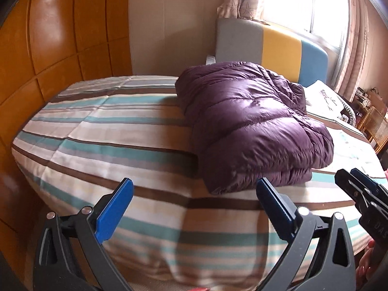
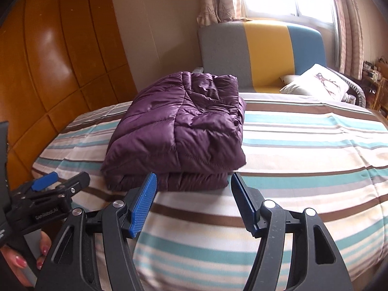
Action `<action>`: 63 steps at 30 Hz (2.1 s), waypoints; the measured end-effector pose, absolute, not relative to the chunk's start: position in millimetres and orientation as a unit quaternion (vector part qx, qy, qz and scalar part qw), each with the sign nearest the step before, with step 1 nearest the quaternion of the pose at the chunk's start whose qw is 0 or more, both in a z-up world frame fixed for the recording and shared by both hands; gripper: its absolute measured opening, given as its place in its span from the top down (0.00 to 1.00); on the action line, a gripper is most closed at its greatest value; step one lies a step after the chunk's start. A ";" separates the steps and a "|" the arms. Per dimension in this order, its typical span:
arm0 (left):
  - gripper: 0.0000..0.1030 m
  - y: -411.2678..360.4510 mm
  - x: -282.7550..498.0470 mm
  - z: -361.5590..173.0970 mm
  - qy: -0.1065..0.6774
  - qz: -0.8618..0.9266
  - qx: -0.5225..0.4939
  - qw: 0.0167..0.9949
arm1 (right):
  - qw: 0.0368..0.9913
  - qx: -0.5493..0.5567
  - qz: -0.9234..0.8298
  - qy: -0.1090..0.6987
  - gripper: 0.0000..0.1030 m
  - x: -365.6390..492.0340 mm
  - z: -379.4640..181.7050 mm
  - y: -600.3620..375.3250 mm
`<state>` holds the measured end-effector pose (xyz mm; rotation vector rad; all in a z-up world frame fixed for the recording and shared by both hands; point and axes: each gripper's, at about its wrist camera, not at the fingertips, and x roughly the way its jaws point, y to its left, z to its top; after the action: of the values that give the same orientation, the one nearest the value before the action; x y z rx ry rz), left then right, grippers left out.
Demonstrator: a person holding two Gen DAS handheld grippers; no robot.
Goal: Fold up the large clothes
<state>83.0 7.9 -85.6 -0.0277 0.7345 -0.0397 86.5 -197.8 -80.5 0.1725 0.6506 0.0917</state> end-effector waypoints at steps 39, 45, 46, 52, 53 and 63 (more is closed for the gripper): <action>0.02 4.5 51.6 -75.8 0.342 -0.018 0.003 0.939 | 0.947 0.076 0.049 0.309 0.25 66.8 -80.4 -191.4; 0.02 4.5 52.3 -76.8 0.342 -0.017 0.003 0.940 | 0.946 0.077 0.048 0.310 0.25 67.8 -81.3 -190.7; 0.02 4.5 52.5 -77.2 0.342 -0.017 0.003 0.939 | 0.946 0.078 0.047 0.310 0.25 67.9 -81.7 -191.1; 0.02 3.3 53.1 -78.7 0.344 -0.017 0.004 0.939 | 0.947 0.077 0.048 0.310 0.25 67.8 -82.0 -190.1; 0.02 3.7 53.1 -78.7 0.344 -0.016 0.004 0.939 | 0.946 0.077 0.047 0.311 0.25 67.9 -82.1 -189.8; 0.02 3.9 53.1 -79.9 0.347 -0.019 0.005 0.938 | 0.945 0.078 0.049 0.313 0.25 66.9 -82.5 -190.9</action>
<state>53.1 3.9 -79.9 0.0095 0.7087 -0.0380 66.9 -190.9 -82.5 0.1590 0.6383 0.0988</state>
